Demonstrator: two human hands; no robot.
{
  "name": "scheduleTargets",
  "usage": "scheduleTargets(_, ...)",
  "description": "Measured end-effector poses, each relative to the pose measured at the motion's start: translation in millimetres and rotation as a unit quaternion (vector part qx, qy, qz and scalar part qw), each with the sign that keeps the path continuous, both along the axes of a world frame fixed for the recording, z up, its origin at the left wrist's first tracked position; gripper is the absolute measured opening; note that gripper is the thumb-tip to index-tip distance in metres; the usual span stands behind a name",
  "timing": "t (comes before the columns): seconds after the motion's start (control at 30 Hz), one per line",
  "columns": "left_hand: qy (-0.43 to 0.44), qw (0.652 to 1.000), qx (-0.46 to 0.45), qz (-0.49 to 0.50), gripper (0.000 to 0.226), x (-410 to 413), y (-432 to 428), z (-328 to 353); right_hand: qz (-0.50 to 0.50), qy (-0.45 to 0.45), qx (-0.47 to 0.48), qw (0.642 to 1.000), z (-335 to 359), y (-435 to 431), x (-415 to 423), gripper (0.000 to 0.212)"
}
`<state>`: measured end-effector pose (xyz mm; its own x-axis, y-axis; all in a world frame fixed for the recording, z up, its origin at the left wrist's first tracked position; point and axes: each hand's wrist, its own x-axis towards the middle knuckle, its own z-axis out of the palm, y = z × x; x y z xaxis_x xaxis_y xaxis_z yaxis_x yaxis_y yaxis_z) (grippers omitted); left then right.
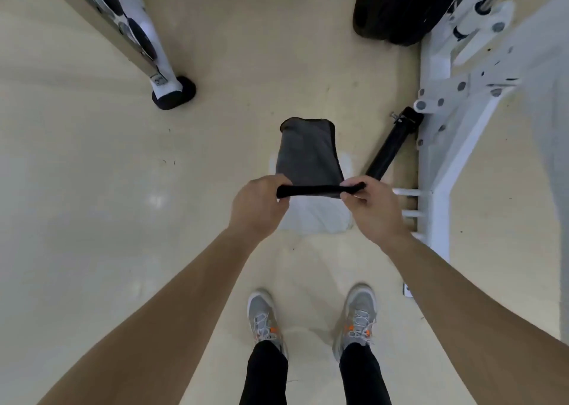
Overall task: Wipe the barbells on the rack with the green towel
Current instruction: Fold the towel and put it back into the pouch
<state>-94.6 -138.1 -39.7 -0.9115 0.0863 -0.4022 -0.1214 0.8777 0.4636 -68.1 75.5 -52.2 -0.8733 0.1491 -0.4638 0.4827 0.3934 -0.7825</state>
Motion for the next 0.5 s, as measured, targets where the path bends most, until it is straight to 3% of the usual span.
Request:
scheduleTargets(0.2, -0.18, 0.983, -0.021, -0.027, 0.023, 58, -1, -145, 0.039, -0.11, 0.041, 0.992, -142, 1, 63, 0.023)
scheduleTargets(0.3, -0.16, 0.985, 0.035, 0.05, 0.023, 58, 0, -168, 0.019, -0.125, 0.041, 0.991, -163, -3, 60, 0.02)
scheduleTargets(0.43, -0.088, 0.977, 0.118, 0.154, 0.023, 22, 1, -162, -0.009, -0.054, 0.056, 0.997, -154, -9, 8, 0.017)
scheduleTargets(0.5, -0.068, 0.967, 0.161, 0.184, 0.036, 4, 2, -150, -0.029, -0.039, 0.069, 0.996, -137, -14, -22, 0.031)
